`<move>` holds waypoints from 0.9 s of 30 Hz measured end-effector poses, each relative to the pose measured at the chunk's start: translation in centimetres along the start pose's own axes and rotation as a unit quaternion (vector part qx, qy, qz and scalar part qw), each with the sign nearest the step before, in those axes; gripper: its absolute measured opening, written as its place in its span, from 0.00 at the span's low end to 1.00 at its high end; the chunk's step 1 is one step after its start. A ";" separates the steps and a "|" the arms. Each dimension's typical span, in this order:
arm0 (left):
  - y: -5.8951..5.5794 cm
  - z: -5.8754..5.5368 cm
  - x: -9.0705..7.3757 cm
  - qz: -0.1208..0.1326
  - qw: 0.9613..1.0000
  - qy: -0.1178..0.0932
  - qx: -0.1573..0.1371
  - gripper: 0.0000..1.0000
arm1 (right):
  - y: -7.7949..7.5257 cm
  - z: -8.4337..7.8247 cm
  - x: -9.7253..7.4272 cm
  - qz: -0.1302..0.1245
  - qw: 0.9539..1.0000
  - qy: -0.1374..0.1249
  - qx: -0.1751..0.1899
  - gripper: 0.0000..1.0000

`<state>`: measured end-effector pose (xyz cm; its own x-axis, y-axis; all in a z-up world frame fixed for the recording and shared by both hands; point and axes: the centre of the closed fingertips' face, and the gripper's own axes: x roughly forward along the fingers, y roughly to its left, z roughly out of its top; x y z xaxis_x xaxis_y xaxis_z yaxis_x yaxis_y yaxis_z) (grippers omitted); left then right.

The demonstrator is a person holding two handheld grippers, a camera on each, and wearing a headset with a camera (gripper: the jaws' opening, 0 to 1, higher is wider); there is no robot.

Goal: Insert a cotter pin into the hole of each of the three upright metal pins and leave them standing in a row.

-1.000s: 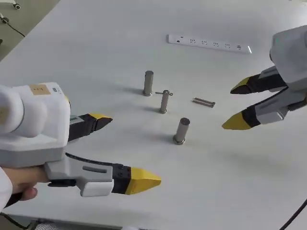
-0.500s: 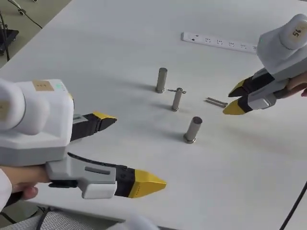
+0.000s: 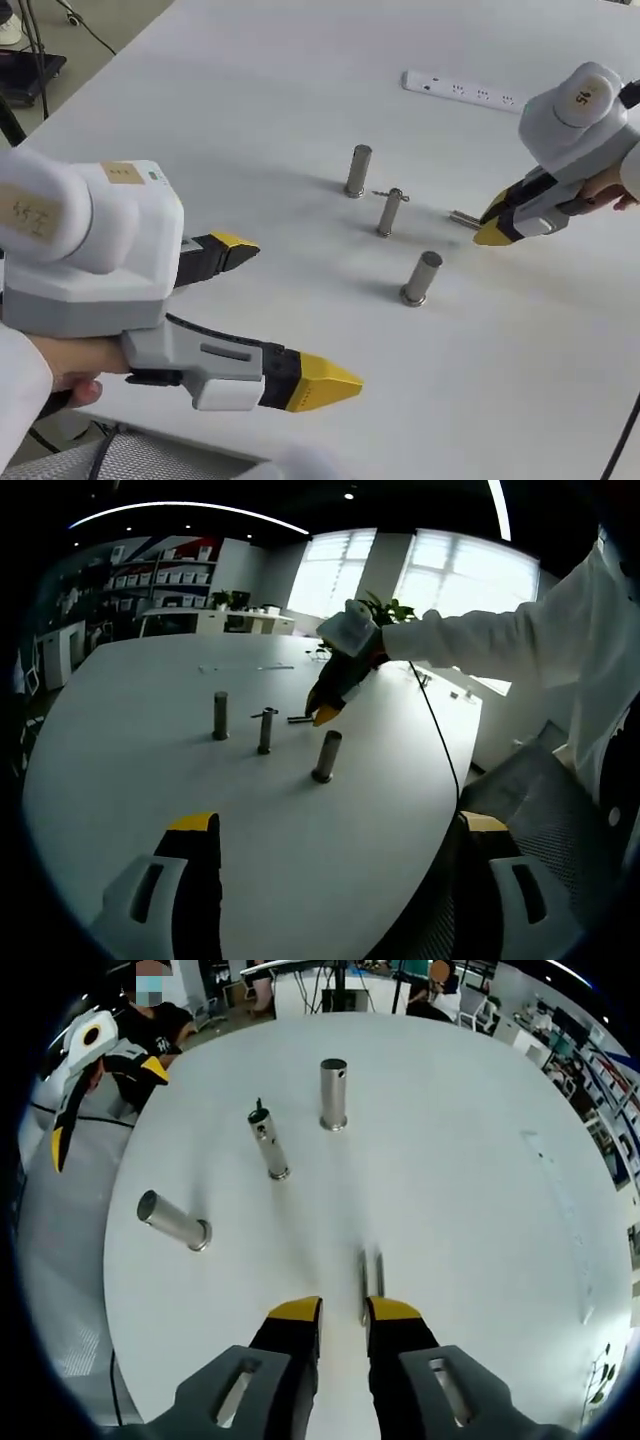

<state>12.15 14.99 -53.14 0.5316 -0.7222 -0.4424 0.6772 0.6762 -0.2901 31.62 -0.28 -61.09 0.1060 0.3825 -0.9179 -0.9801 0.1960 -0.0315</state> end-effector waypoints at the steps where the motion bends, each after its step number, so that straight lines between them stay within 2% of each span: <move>1: 0.0 0.0 0.0 0.000 1.000 0.000 -0.001 0.97 | 0.1 0.1 0.0 0.000 1.000 0.000 0.000 0.12; 5: -0.2 -0.2 0.1 -0.002 1.000 0.001 -0.004 0.97 | -0.3 -0.1 0.3 -0.001 1.000 0.007 0.006 0.10; 9: -0.3 -0.2 0.1 -0.004 1.000 0.000 -0.010 0.97 | -0.4 -0.1 0.1 -0.003 1.000 0.007 0.019 0.06; 13: -0.2 -0.3 0.1 -0.003 1.000 0.001 -0.010 0.96 | -0.2 -0.3 -0.1 -0.009 1.000 0.016 0.017 0.01; 23: 0.1 -0.1 -0.1 0.001 1.000 -0.001 -0.014 0.95 | 0.1 -0.3 -0.1 -0.018 1.000 0.024 -0.004 0.04; 27: 0.2 -0.1 0.0 0.001 1.000 -0.001 -0.015 0.95 | 0.5 -0.7 0.2 -0.009 0.999 0.032 0.001 0.04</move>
<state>12.17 15.14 -53.26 0.5340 -0.7208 -0.4419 0.6606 0.6819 -0.3141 31.07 -0.74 -61.61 0.1117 0.3198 -0.9409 -0.9779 0.2040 -0.0468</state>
